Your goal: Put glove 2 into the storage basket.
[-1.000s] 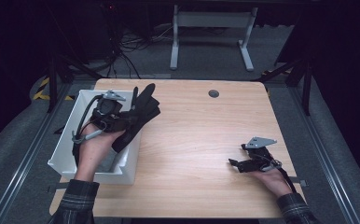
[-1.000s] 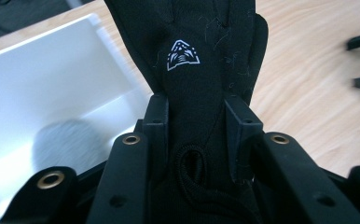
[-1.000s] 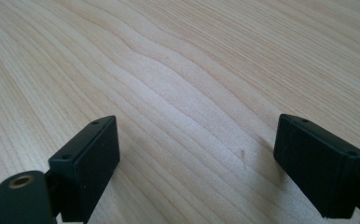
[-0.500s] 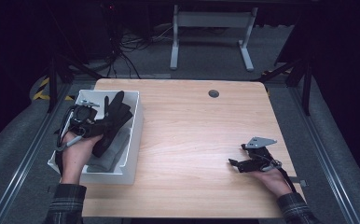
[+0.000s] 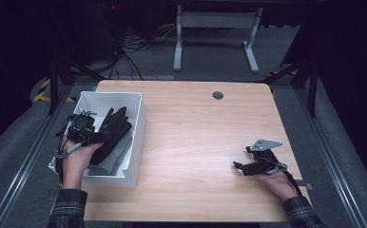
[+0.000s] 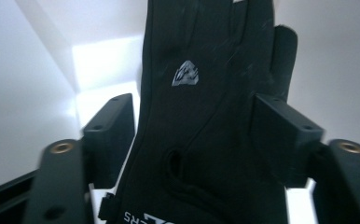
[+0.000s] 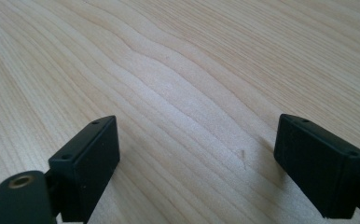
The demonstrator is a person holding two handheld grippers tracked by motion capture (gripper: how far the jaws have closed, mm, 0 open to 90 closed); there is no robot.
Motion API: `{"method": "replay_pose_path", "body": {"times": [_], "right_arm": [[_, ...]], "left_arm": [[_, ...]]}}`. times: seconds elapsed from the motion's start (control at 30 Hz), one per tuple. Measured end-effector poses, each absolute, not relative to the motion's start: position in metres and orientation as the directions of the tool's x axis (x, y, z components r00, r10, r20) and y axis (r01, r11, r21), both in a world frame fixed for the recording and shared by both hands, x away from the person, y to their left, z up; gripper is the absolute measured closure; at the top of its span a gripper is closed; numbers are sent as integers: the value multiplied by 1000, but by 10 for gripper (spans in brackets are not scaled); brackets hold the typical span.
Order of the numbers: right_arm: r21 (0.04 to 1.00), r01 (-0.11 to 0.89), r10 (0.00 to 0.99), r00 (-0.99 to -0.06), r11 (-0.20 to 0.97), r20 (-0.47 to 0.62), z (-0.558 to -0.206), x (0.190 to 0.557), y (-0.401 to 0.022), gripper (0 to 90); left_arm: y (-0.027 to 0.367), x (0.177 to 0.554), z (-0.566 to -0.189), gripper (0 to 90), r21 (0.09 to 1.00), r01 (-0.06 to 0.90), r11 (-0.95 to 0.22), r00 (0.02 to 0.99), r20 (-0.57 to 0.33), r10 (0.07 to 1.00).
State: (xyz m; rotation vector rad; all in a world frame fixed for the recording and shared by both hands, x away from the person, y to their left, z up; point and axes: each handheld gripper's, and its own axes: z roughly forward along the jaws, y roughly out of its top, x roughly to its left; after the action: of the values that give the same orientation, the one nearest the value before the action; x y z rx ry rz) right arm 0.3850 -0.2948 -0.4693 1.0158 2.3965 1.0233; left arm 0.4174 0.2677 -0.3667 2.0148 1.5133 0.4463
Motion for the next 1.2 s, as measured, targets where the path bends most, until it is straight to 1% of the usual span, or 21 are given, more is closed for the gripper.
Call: {"method": "replay_pose_path", "body": {"times": [0.1,0.23,0.27,0.33,0.37,0.47,0.67,0.9,1.03,1.2], "right_arm": [[731,480,728,-685,485,-33,-469,385,-295,143],[730,480,728,-684,486,-34,-469,385,-295,143],[730,481,728,-684,485,-34,-469,385,-295,143],[730,480,726,-687,486,-31,-469,385,-295,140],[730,480,726,-687,486,-31,-469,385,-295,140],[730,479,724,-689,487,-31,-469,385,-295,140],[730,477,723,-690,489,-33,-469,385,-295,139],[731,475,722,-692,491,-35,-469,385,-295,139],[731,475,721,-692,490,-33,-469,384,-295,139],[730,475,720,-693,491,-33,-469,384,-295,139]], "left_arm": [[264,415,-354,266,655,731,-194,320,-76,944],[250,412,-339,248,686,693,-221,374,-79,924],[241,410,-333,244,702,673,-235,407,-86,909],[229,409,-326,237,715,652,-252,444,-91,892],[229,409,-326,234,715,652,-252,444,-91,892],[210,407,-318,227,732,628,-264,493,-111,863],[170,401,-310,219,752,580,-312,577,-109,809],[127,391,-315,214,762,547,-345,645,-122,754],[104,386,-324,211,757,538,-370,678,-128,724],[83,381,-338,205,748,523,-409,705,-110,700]]}}
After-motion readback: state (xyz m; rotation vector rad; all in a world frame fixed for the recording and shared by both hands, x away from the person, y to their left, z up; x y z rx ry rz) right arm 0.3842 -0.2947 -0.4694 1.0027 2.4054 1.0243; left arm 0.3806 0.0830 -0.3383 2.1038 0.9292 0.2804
